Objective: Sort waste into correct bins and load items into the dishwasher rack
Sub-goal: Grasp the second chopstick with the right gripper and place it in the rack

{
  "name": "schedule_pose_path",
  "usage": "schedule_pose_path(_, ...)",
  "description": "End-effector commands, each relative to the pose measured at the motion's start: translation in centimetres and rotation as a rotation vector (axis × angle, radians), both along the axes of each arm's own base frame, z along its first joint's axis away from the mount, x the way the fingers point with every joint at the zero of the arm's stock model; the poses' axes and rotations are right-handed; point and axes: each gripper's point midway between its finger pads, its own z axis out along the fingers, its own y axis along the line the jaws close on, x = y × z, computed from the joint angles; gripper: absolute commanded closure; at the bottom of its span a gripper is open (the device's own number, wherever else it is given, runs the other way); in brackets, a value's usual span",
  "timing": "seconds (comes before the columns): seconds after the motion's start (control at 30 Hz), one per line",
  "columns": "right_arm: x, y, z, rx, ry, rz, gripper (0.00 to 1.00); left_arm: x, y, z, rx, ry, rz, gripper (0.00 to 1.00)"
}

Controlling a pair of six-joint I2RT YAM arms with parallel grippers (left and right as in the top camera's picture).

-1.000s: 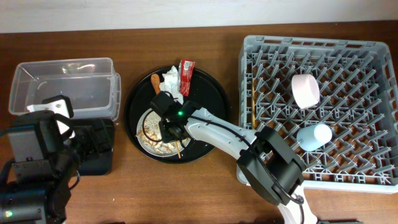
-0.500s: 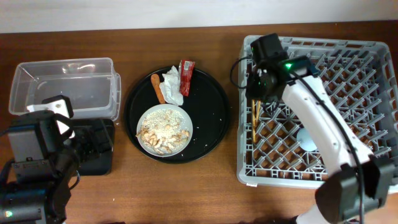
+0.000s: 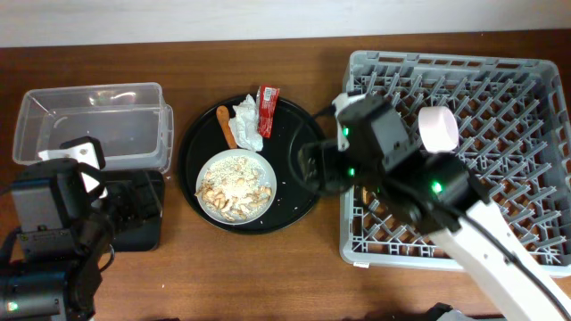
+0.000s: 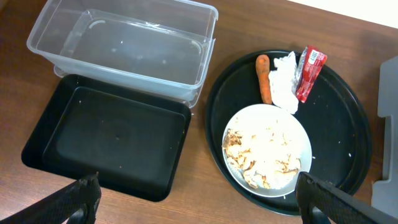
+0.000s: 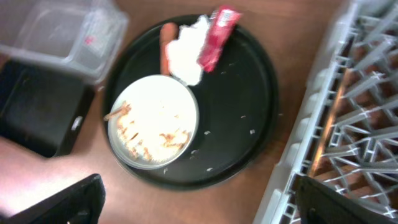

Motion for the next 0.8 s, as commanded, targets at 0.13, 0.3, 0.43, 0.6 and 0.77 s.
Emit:
schedule_pose_path(0.13, -3.8, -9.4, 7.1, -0.204, -0.316, -0.095, 0.02, 0.0, 0.2, 0.4, -0.002, -0.014, 0.016, 0.01)
schedule_pose_path(0.3, -5.6, -16.2, 9.3, -0.180, -0.531, -0.261, 0.02, 0.0, 0.2, 0.4, -0.002, -0.014, 0.016, 0.01)
schedule_pose_path(0.43, -5.5, -18.5, 3.0, -0.115, -0.568, -0.354, 0.02, 0.0, 0.2, 0.4, -0.002, -0.014, 0.016, 0.01)
schedule_pose_path(0.6, -5.7, -18.3, -5.9, -0.004, -0.680, -0.328, 0.02, 0.0, 0.2, 0.4, -0.002, -0.014, 0.016, 0.01)
schedule_pose_path(0.77, -4.5, -19.1, -11.7, 0.010, -0.779, -0.359, 0.02, 0.0, 0.2, 0.4, -0.002, -0.014, 0.016, 0.01)
